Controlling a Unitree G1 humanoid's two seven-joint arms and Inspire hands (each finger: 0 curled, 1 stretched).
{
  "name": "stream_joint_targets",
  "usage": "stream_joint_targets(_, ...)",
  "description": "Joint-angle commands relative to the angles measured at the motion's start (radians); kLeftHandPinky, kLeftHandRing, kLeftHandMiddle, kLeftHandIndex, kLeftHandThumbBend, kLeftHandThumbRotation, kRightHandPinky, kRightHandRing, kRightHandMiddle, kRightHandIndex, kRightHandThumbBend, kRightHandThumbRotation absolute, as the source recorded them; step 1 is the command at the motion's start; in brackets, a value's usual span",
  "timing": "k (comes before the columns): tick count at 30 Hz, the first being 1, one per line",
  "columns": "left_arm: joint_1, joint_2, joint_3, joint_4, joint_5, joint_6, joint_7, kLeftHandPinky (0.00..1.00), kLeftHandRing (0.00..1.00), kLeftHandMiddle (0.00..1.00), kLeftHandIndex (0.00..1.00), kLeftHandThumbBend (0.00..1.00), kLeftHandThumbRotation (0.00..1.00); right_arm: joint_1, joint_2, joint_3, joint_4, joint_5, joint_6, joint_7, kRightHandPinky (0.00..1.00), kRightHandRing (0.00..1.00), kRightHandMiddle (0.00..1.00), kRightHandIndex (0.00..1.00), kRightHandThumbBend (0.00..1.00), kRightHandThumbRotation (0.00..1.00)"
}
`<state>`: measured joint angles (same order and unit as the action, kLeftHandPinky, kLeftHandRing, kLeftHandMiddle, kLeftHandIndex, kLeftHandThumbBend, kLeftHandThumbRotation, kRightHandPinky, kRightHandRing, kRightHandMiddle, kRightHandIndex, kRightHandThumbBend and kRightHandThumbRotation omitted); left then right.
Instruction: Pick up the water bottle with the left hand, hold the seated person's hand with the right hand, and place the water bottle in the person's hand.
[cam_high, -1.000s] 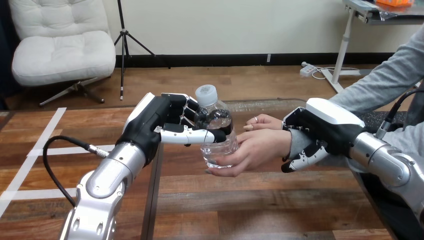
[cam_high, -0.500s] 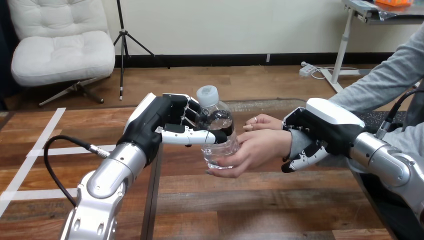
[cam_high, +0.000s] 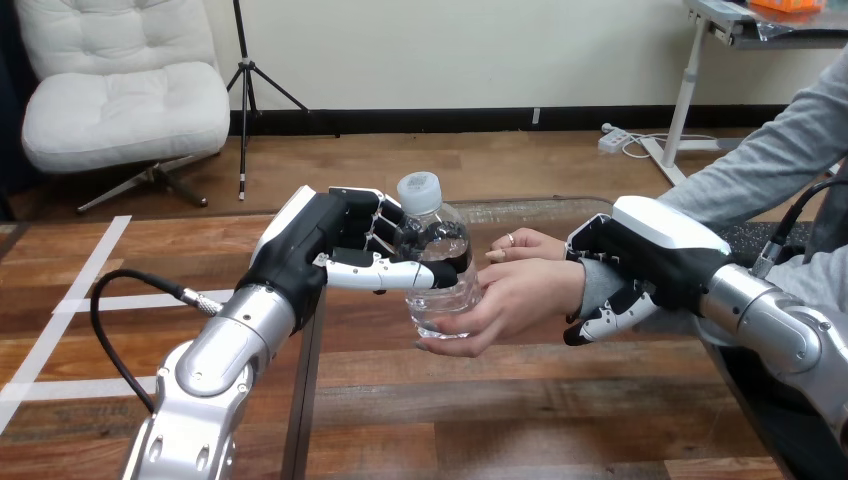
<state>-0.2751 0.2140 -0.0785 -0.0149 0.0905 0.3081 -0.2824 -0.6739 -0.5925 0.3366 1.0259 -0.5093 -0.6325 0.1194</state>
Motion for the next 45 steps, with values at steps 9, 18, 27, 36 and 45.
stream_joint_targets(9, -0.064, -0.003, -0.015, -0.062, -0.001, -0.033, 0.000, 0.31, 0.38, 0.41, 0.38, 0.66, 0.00, -0.059, 0.010, -0.029, -0.041, 0.023, -0.016, -0.019, 0.28, 0.32, 0.37, 0.39, 0.82, 0.00)
stream_joint_targets(18, -0.063, -0.011, -0.012, -0.060, -0.008, -0.034, 0.004, 0.32, 0.39, 0.41, 0.39, 0.66, 0.00, -0.060, 0.009, -0.027, -0.040, 0.018, -0.021, -0.026, 0.28, 0.32, 0.37, 0.39, 0.82, 0.00)
stream_joint_targets(27, -0.062, -0.015, -0.005, -0.049, -0.016, -0.056, 0.008, 0.34, 0.41, 0.44, 0.41, 0.65, 0.00, -0.058, 0.010, -0.030, -0.045, 0.025, -0.013, -0.015, 0.28, 0.32, 0.37, 0.39, 0.82, 0.00)
stream_joint_targets(36, -0.065, -0.012, 0.002, -0.019, -0.035, -0.081, -0.008, 0.39, 0.48, 0.51, 0.52, 0.69, 0.02, -0.057, 0.008, -0.029, -0.049, 0.022, -0.012, -0.016, 0.29, 0.32, 0.37, 0.39, 0.81, 0.00)
stream_joint_targets(45, -0.072, -0.009, 0.003, 0.020, -0.033, -0.101, -0.011, 0.53, 0.64, 0.70, 0.75, 0.79, 0.36, -0.054, 0.008, -0.031, -0.046, 0.025, -0.020, -0.019, 0.29, 0.32, 0.37, 0.39, 0.81, 0.00)
